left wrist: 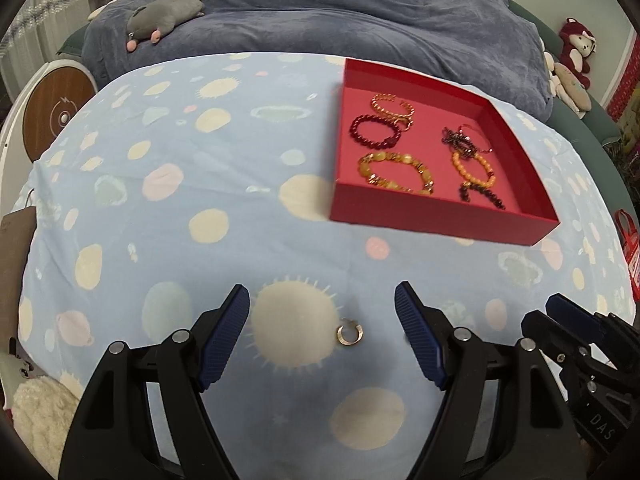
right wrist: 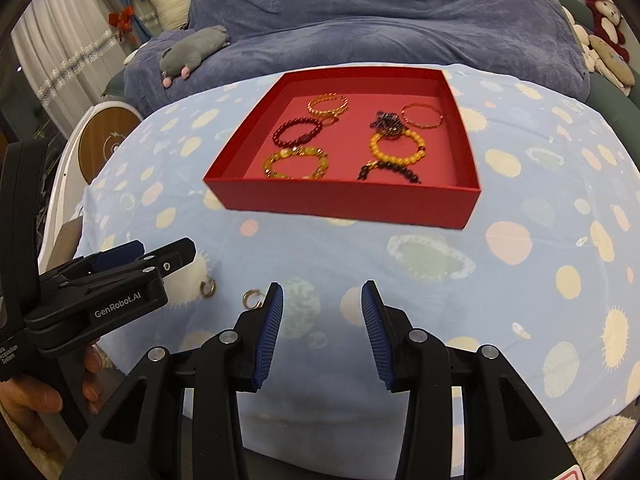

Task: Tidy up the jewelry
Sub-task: 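Move the right tool to a gold hoop earring and close on it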

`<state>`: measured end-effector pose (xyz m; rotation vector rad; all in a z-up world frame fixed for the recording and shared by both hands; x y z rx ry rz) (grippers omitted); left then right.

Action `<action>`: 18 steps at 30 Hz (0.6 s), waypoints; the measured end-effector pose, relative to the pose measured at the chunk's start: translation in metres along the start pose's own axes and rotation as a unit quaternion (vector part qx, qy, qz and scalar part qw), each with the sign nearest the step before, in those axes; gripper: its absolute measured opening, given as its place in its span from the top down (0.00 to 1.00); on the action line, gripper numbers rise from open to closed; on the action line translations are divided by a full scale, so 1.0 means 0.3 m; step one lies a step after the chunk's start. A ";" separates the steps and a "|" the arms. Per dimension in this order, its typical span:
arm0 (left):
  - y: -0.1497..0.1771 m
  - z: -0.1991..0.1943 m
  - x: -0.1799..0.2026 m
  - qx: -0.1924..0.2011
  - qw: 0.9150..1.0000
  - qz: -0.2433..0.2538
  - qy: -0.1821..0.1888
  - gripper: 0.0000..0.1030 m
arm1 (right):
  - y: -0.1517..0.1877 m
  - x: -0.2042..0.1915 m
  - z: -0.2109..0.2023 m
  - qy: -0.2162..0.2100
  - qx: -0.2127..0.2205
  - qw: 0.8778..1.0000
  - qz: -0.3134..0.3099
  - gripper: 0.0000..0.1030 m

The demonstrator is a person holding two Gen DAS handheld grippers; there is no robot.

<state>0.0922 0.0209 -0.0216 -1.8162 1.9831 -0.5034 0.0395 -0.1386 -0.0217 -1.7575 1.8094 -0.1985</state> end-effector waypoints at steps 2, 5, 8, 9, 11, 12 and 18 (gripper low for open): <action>0.031 -0.002 -0.038 -0.002 1.000 0.000 -0.014 0.31 | 0.020 -0.033 0.022 -0.007 -0.007 1.000 -0.009 0.61; 0.065 -0.003 -0.083 -0.006 1.000 -0.003 -0.023 0.31 | 0.040 -0.079 0.057 -0.016 -0.019 0.999 -0.022 0.61; 0.086 0.003 -0.109 -0.012 0.999 -0.007 -0.029 0.31 | 0.049 -0.113 0.092 -0.018 -0.029 0.999 -0.032 0.61; 0.090 0.006 -0.114 -0.014 0.999 -0.009 -0.029 0.31 | 0.052 -0.122 0.104 -0.017 -0.032 0.999 -0.035 0.61; 0.096 0.012 -0.119 -0.016 0.999 -0.013 -0.028 0.31 | 0.053 -0.136 0.124 -0.015 -0.036 0.999 -0.038 0.61; 0.096 0.015 -0.120 -0.016 0.999 -0.014 -0.028 0.31 | 0.051 -0.140 0.132 -0.015 -0.036 0.998 -0.039 0.62; 0.098 0.028 -0.113 -0.014 0.999 -0.011 -0.030 0.31 | 0.046 -0.153 0.182 -0.003 -0.044 0.998 -0.048 0.66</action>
Point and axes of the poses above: each gripper's, at about its wrist camera, not at the fingertips, and z roughly the way its jaws point, x to its right, y to its underside, the point moved 7 cm from there along z, roughly the way its jaws point, and after that the axes turned 8 degrees about -y, right-handed, at the moved point
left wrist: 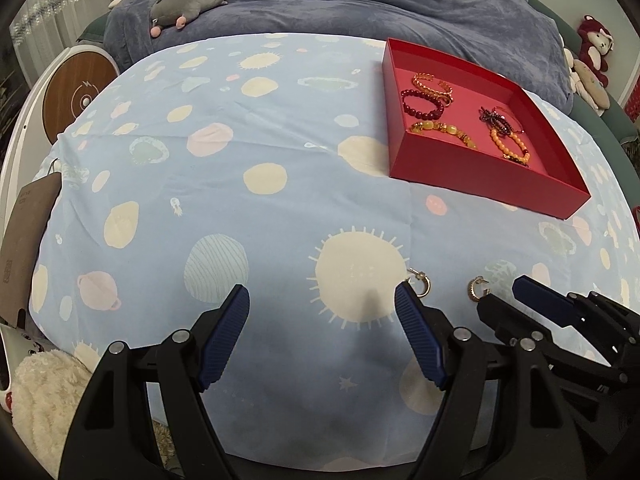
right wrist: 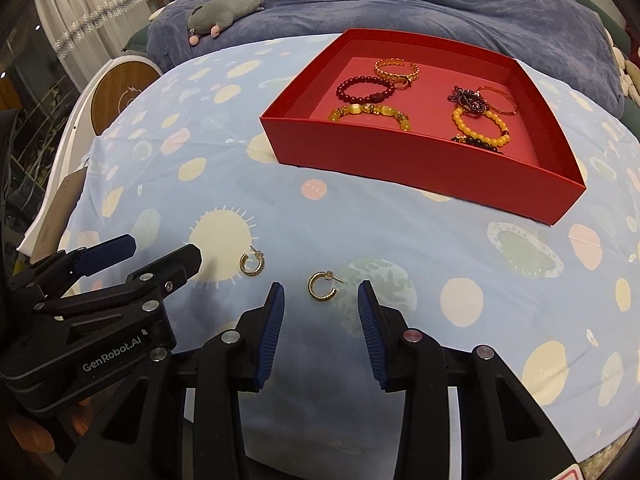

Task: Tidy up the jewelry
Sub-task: 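Move the right tool to a gold hoop earring and close on it, then grasp another gold hoop earring with the left tool while the right tool holds its earring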

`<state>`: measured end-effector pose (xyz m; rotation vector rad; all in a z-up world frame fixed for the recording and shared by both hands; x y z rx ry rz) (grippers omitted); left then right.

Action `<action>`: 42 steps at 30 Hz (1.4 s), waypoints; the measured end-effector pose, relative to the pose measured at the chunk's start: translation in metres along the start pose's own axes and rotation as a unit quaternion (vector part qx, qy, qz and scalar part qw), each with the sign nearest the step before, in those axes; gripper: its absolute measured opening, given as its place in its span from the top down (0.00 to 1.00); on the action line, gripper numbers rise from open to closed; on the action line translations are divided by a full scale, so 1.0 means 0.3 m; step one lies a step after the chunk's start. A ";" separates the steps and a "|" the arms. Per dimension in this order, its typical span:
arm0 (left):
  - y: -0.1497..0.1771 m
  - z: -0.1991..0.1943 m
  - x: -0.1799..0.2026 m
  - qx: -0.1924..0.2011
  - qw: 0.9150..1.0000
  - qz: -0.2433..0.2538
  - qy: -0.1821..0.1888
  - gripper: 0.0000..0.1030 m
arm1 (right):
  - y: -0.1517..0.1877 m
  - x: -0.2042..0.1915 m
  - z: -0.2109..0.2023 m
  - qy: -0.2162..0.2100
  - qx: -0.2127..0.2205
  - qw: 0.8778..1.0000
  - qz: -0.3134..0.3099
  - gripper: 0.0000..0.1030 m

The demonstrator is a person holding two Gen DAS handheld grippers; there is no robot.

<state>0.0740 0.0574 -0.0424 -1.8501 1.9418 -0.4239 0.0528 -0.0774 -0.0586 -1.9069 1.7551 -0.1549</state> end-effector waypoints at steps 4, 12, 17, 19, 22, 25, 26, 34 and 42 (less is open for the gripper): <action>0.008 0.014 -0.002 -0.006 1.000 -0.006 0.005 0.31 | -0.005 0.014 0.020 0.008 -0.002 1.000 0.006 0.67; 0.021 0.030 -0.010 -0.011 1.000 -0.008 0.005 0.31 | -0.001 0.001 0.061 0.013 -0.011 1.000 -0.003 0.75; 0.024 0.036 -0.015 -0.014 1.000 -0.009 0.004 0.31 | -0.006 -0.003 0.069 0.016 -0.009 1.000 -0.007 0.76; 0.025 0.036 -0.012 -0.014 1.000 -0.008 0.004 0.31 | -0.008 -0.001 0.070 0.019 -0.008 1.000 -0.008 0.79; 0.027 0.034 -0.006 -0.014 1.000 -0.005 0.007 0.31 | -0.002 0.001 0.068 0.027 -0.007 0.999 -0.020 0.82; 0.029 0.036 0.005 -0.015 1.000 -0.001 0.009 0.31 | 0.009 0.004 0.059 0.034 -0.006 0.999 -0.031 0.82; 0.030 0.037 0.009 -0.016 1.000 -0.001 0.010 0.31 | 0.012 0.007 0.056 0.034 -0.006 0.999 -0.029 0.82; 0.029 0.031 0.054 -0.017 1.000 0.010 0.017 0.31 | 0.019 0.054 0.012 0.031 0.002 1.000 -0.002 0.82; 0.031 0.029 0.105 -0.018 0.999 0.008 0.037 0.31 | 0.036 0.116 -0.044 0.024 0.010 0.999 0.031 0.82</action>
Point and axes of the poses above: each gripper's, at about its wrist camera, not at the fingertips, and z roughly the way its jaws point, x to its right, y to its underside, the point moved 7 cm from there along z, roughly the way its jaws point, and after that the axes turned 8 degrees about -y, right-handed, at the moved point
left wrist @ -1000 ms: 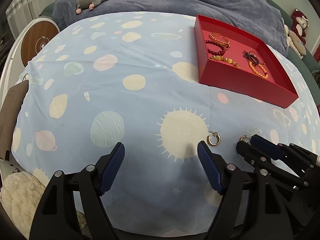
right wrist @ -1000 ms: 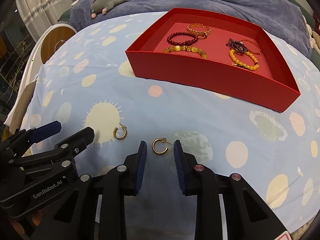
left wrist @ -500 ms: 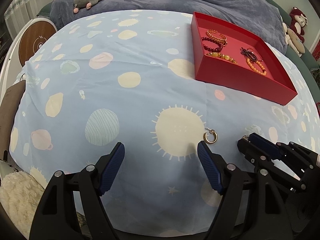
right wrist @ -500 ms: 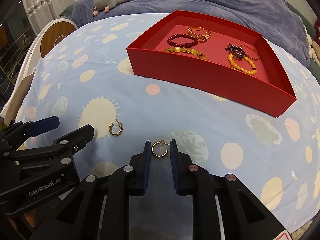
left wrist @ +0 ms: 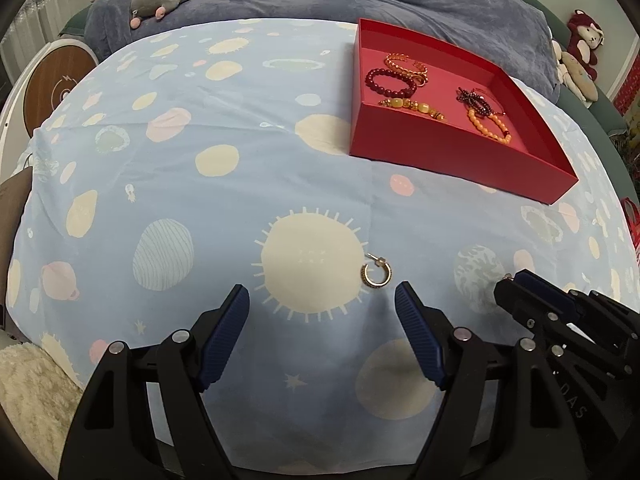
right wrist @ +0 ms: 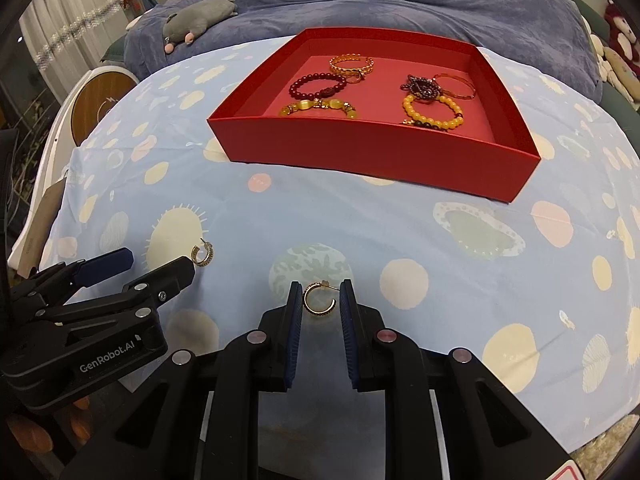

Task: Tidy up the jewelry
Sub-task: 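Grasp another gold hoop earring with the left tool while the right tool holds its earring, then carry both hoop earrings into the red box and open both tools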

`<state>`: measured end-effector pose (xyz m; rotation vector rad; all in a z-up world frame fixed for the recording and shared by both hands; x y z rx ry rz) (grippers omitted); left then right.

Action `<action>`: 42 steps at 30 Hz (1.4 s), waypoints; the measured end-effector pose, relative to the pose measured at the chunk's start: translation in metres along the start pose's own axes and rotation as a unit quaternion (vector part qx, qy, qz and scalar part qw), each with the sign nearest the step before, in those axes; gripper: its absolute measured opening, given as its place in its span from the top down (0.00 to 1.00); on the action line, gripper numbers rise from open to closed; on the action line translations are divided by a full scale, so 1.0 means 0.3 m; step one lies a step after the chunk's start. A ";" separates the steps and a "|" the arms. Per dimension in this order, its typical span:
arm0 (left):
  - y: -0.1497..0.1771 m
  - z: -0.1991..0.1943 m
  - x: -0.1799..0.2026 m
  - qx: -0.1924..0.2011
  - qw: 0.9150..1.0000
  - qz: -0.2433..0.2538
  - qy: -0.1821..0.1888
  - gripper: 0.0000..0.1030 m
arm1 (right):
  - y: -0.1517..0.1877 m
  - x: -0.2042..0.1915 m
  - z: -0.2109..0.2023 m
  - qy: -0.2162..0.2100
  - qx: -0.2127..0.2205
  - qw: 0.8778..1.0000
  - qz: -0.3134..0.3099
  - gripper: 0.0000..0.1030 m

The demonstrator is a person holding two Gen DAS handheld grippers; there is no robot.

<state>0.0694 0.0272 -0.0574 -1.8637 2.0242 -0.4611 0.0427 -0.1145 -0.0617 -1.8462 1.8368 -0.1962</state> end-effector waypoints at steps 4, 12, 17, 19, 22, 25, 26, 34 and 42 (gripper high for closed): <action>-0.004 0.007 0.018 0.003 1.000 -0.001 0.006 0.32 | 0.007 0.025 -0.008 -0.001 0.001 1.000 0.013 0.82; -0.014 0.023 0.071 0.012 1.000 0.017 0.011 0.51 | 0.010 0.041 -0.012 -0.005 0.005 1.000 0.023 0.82; -0.020 0.026 0.091 0.023 0.999 0.029 0.001 0.62 | 0.015 0.055 -0.013 -0.006 0.005 1.000 0.029 0.82; -0.022 0.025 0.093 0.025 0.999 0.030 -0.001 0.67 | 0.017 0.057 -0.012 -0.006 0.005 1.000 0.030 0.82; -0.022 0.025 0.092 0.026 0.999 0.033 0.001 0.71 | 0.019 0.055 -0.013 -0.007 0.005 0.999 0.031 0.82; -0.020 0.023 0.093 0.025 0.999 0.036 0.005 0.80 | 0.019 0.056 -0.013 -0.007 0.005 0.999 0.031 0.82; -0.018 0.022 0.094 0.025 0.999 0.037 0.007 0.81 | 0.019 0.057 -0.014 -0.007 0.005 0.999 0.032 0.82; -0.017 0.013 0.089 0.020 0.999 0.023 0.032 0.84 | 0.020 0.065 -0.019 -0.010 0.006 0.999 0.039 0.82; -0.038 -0.024 0.079 0.021 0.999 0.009 0.043 0.84 | 0.005 0.063 -0.041 -0.014 0.016 0.999 0.042 0.82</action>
Point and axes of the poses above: each gripper's, at about its wrist camera, not at the fingertips, and z roughly the way its jaws point, x to its right, y to its underside, the point moved 7 cm from there along z, roughly the way its jaws point, and after that the axes turned 8 degrees about -y, right-handed, at the moved point
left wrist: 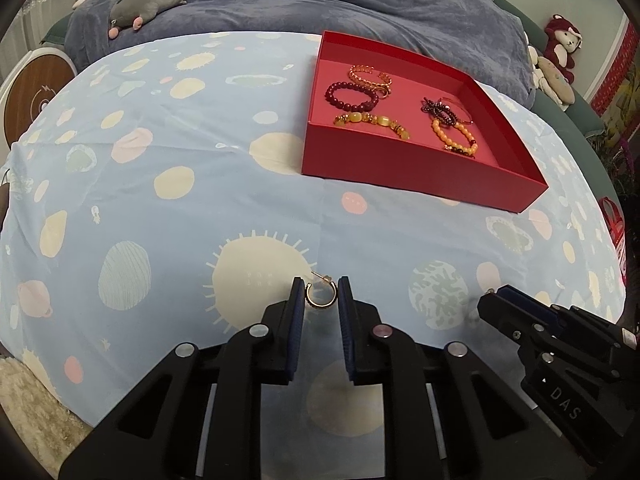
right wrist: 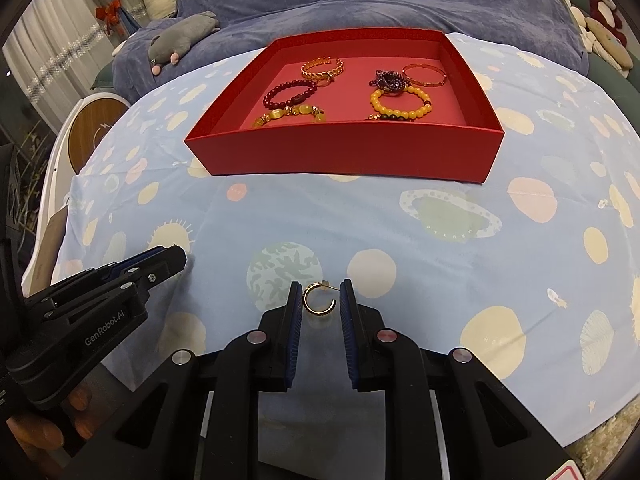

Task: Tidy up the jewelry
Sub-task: 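Carry both hoop earrings into the red box and open both tools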

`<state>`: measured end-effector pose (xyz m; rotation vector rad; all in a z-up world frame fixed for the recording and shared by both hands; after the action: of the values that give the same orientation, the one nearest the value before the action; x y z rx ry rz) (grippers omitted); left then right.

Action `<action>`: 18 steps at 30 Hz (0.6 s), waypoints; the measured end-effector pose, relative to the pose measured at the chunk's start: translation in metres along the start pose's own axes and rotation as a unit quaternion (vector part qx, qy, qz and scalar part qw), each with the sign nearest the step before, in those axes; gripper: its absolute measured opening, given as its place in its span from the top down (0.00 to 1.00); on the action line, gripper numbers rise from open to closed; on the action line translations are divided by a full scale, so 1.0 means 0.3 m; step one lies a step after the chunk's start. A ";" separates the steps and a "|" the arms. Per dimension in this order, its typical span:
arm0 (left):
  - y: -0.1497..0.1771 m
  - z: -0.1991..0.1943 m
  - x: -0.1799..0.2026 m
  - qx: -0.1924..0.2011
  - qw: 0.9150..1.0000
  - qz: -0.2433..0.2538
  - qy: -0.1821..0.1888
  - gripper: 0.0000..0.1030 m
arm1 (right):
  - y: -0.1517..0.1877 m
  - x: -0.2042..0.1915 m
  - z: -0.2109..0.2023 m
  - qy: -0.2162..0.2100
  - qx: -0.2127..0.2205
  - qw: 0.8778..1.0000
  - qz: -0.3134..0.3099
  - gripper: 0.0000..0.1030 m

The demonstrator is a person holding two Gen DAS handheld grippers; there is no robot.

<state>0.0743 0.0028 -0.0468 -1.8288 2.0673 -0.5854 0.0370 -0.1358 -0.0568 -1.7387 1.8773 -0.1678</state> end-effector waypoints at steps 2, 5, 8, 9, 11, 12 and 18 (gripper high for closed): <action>-0.014 -0.015 0.007 0.003 1.000 0.000 0.002 0.84 | -0.014 0.001 -0.013 -0.002 0.006 1.000 0.001 0.82; -0.044 -0.043 0.026 0.009 1.000 0.004 0.010 0.84 | -0.052 0.001 -0.046 -0.006 0.021 1.000 0.003 0.82; -0.093 -0.069 0.058 0.017 1.000 0.011 0.018 0.84 | -0.110 0.001 -0.087 -0.008 0.041 0.999 -0.001 0.82; -0.112 -0.075 0.070 0.020 0.999 0.014 0.021 0.84 | -0.133 0.001 -0.099 -0.009 0.047 0.999 -0.003 0.82; -0.153 -0.085 0.094 0.029 0.999 0.020 0.023 0.84 | -0.181 0.006 -0.118 -0.009 0.059 0.998 -0.007 0.82; -0.179 -0.089 0.106 0.033 0.999 0.022 0.026 0.84 | -0.207 0.008 -0.124 -0.007 0.065 0.998 -0.010 0.82; -0.355 -0.079 0.185 0.060 0.997 0.032 0.038 0.84 | -0.372 0.050 -0.130 -0.002 0.088 0.996 -0.017 0.82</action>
<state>0.1471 -0.0602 0.0289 -1.6902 2.0823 -0.7563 0.1162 -0.1773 0.0220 -1.6497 1.7734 -0.3332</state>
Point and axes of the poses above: each gripper's, at about its wrist camera, not at the fingertips, and z roughly the way its jaws point, x to its right, y to its underside, the point moved 7 cm from there along z, roughly the way its jaws point, and after that the axes turned 8 degrees about -y, right-handed, at the moved point
